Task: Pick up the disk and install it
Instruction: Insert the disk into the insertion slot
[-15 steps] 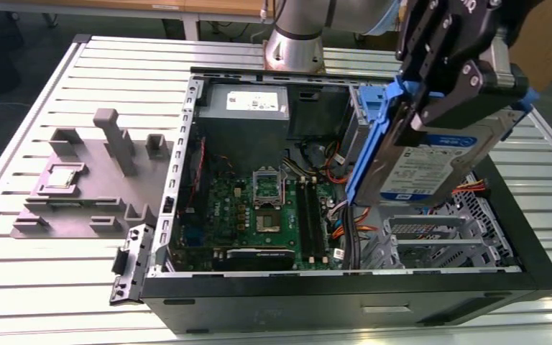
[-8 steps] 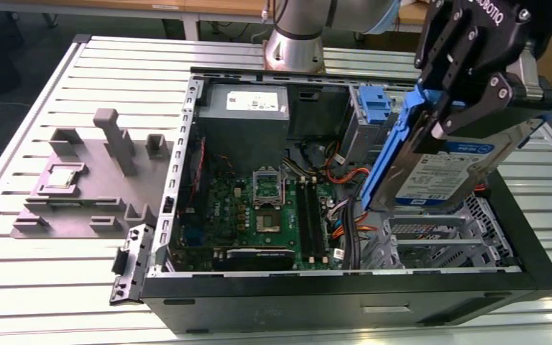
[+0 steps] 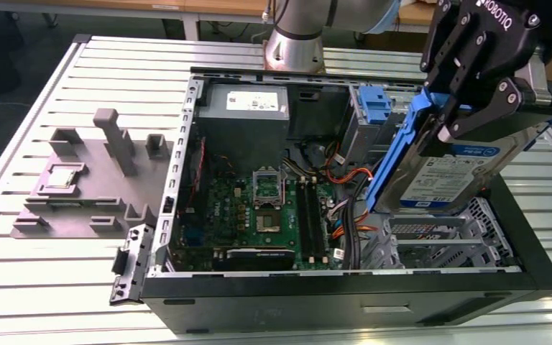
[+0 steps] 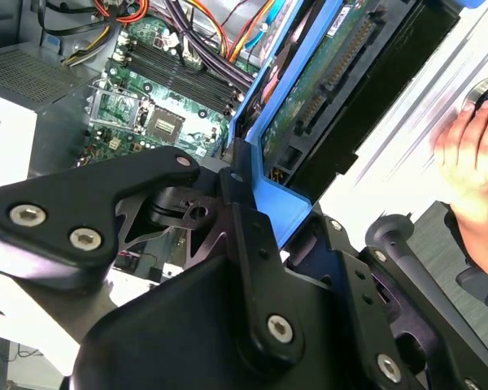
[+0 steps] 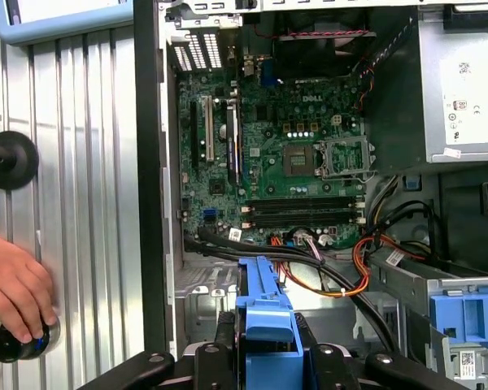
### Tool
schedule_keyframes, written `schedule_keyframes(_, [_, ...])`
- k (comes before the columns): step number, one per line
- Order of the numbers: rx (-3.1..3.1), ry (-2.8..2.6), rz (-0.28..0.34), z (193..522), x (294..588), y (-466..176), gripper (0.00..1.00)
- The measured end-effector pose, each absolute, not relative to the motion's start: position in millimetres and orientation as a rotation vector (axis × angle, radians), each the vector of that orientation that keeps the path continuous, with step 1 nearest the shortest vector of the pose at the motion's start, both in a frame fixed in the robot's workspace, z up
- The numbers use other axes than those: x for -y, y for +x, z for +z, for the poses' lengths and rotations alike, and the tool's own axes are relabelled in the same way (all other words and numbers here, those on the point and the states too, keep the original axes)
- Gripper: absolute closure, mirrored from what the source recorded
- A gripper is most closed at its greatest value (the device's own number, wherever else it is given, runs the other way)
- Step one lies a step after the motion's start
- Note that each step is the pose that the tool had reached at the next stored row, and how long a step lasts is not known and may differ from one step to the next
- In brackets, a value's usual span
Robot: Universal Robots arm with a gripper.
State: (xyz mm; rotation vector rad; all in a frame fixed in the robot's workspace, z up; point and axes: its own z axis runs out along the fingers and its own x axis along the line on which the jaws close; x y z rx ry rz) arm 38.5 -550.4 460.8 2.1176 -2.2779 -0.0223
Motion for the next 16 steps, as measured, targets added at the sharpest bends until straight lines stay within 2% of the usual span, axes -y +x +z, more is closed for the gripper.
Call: schedule_keyframes(16, [2.278,2.117,-0.022,459.1,550.7,49.1,0.63])
